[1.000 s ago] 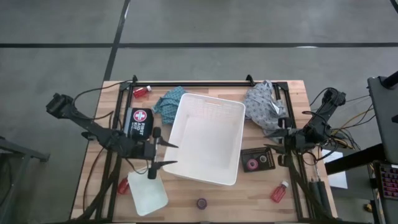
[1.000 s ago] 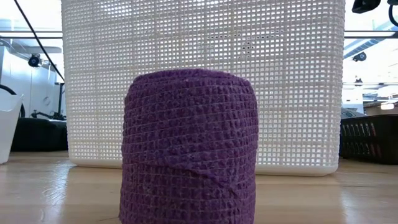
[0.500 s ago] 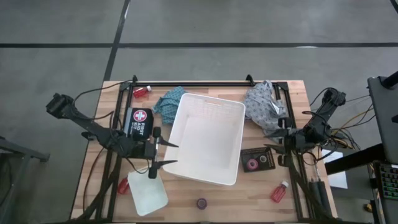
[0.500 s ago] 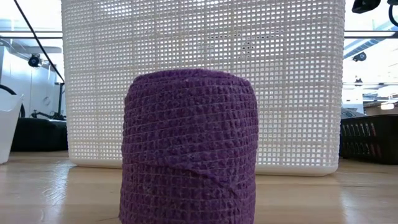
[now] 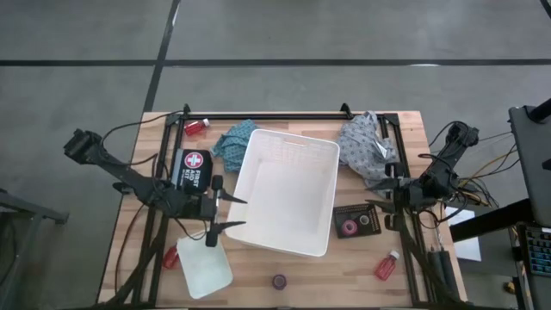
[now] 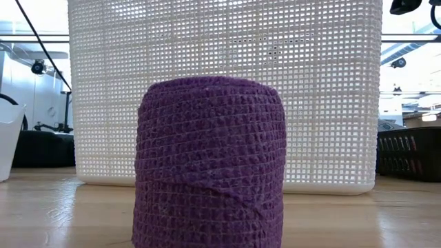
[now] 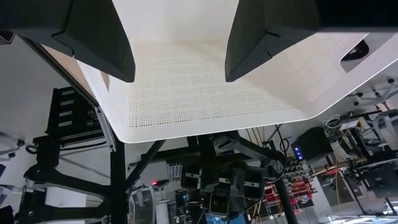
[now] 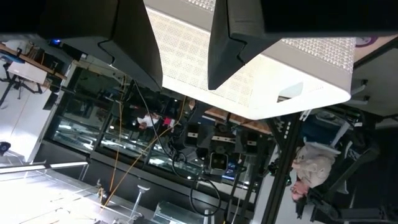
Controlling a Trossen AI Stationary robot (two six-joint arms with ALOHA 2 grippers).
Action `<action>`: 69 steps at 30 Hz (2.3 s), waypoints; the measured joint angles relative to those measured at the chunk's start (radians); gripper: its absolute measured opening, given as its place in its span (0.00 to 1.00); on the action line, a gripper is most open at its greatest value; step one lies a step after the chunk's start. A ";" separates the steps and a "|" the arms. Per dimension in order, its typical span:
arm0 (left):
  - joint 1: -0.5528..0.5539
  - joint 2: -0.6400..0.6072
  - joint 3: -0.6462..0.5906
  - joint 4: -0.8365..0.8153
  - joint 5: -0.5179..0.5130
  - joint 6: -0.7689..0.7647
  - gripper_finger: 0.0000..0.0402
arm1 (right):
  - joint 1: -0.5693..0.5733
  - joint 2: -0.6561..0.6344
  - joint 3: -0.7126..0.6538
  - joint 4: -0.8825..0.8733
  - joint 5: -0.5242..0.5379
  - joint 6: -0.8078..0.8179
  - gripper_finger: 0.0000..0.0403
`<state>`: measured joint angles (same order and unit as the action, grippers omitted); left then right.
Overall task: Pick & place medical supplies in basket/bin
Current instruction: Put the violet bandage into the black bin
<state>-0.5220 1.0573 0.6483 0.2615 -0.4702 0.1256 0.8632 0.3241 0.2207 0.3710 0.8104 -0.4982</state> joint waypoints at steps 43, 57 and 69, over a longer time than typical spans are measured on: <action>0.000 -0.002 0.000 -0.195 -0.002 -0.107 0.63 | 0.000 0.000 0.000 0.000 0.000 0.000 0.32; 0.000 -0.002 0.000 -0.193 -0.001 -0.108 0.63 | 0.000 -0.001 0.000 0.001 -0.001 -0.004 0.29; 0.000 -0.002 -0.001 -0.192 -0.001 -0.108 0.63 | 0.004 0.204 0.211 -0.110 -0.005 -0.003 0.31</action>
<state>-0.5220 1.0554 0.6476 0.0692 -0.4709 0.0174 0.8677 0.5276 0.4317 0.2611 0.8059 -0.5008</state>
